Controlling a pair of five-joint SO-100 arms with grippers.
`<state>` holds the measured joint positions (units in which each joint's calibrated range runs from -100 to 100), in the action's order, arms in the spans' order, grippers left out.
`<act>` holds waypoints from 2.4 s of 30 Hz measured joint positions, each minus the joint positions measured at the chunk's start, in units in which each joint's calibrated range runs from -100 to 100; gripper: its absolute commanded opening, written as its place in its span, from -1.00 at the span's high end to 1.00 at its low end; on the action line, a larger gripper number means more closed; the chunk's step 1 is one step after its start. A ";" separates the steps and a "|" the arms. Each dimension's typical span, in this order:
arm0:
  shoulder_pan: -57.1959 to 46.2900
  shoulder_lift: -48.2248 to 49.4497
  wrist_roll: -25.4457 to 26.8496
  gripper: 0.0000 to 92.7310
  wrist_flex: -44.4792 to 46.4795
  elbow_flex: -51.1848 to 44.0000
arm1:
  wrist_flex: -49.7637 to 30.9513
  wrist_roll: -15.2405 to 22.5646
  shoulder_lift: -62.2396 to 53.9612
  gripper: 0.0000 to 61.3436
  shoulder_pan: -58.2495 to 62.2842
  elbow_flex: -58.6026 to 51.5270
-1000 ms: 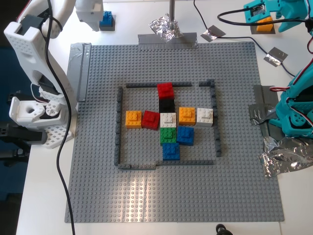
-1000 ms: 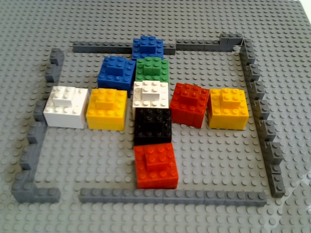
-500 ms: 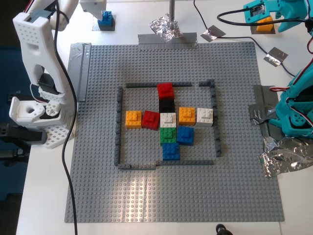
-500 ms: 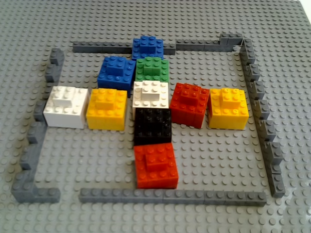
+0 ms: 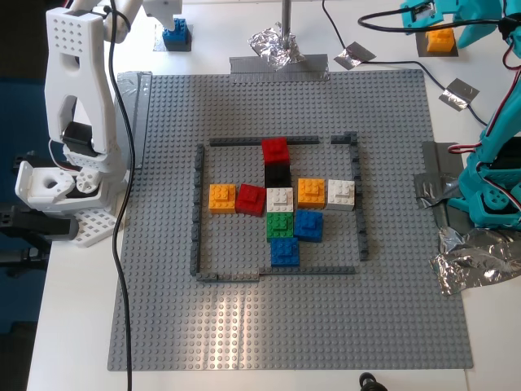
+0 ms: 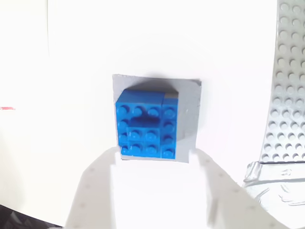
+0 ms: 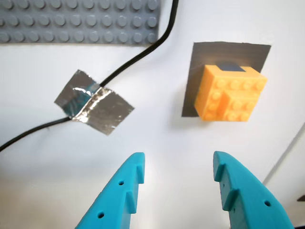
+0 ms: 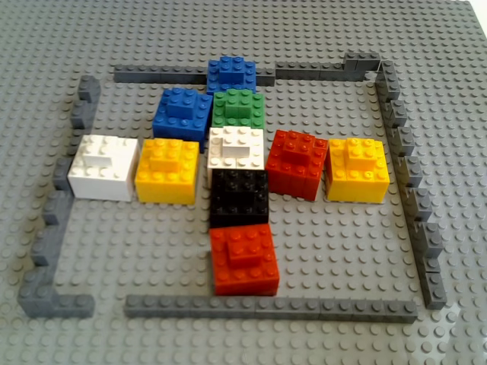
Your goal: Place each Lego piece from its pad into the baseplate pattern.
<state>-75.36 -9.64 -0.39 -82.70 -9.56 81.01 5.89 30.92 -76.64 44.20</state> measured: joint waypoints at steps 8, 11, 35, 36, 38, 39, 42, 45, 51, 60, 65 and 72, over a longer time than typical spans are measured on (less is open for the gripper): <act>0.00 -5.41 -0.16 0.64 0.00 -5.95 | -2.41 -0.88 3.80 0.39 0.00 1.26; -0.15 -7.44 0.00 0.64 0.09 -7.80 | -3.14 -0.93 4.84 0.40 -0.18 2.32; 0.00 -17.92 -0.10 0.64 0.09 -21.85 | -4.34 -0.88 7.08 0.99 -1.73 5.03; 0.00 -17.92 -0.10 0.64 0.09 -21.85 | -4.34 -0.78 7.08 0.99 -1.73 5.03; 0.07 -17.92 -0.10 0.64 0.09 -21.85 | -4.10 -0.73 7.08 0.99 -1.73 5.03; 0.22 -17.92 -0.16 0.64 0.09 -21.85 | -3.78 -0.64 7.08 0.99 -1.73 5.03; 0.52 -18.09 -0.05 0.64 0.09 -22.05 | -2.25 -0.68 6.13 0.99 -1.73 5.03; 0.59 -18.51 -0.16 0.64 0.09 -22.15 | 0.00 -1.47 2.68 0.99 -1.73 5.03; 0.67 -22.23 -0.10 0.64 0.09 -25.37 | 6.44 -3.91 -9.07 0.99 -0.64 3.77; 0.67 -24.51 -0.16 0.65 0.09 -28.59 | 11.18 -8.50 -34.28 0.99 9.82 -20.21; 0.67 -24.60 -0.16 0.65 0.09 -28.68 | 10.94 -10.99 -47.50 0.99 19.82 -37.33; 0.67 -27.30 0.05 0.68 0.00 -31.41 | 8.29 -15.34 -54.92 0.99 36.73 -53.38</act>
<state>-74.69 -36.94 -0.34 -82.70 -40.98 89.30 -9.46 -24.01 -39.91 -9.19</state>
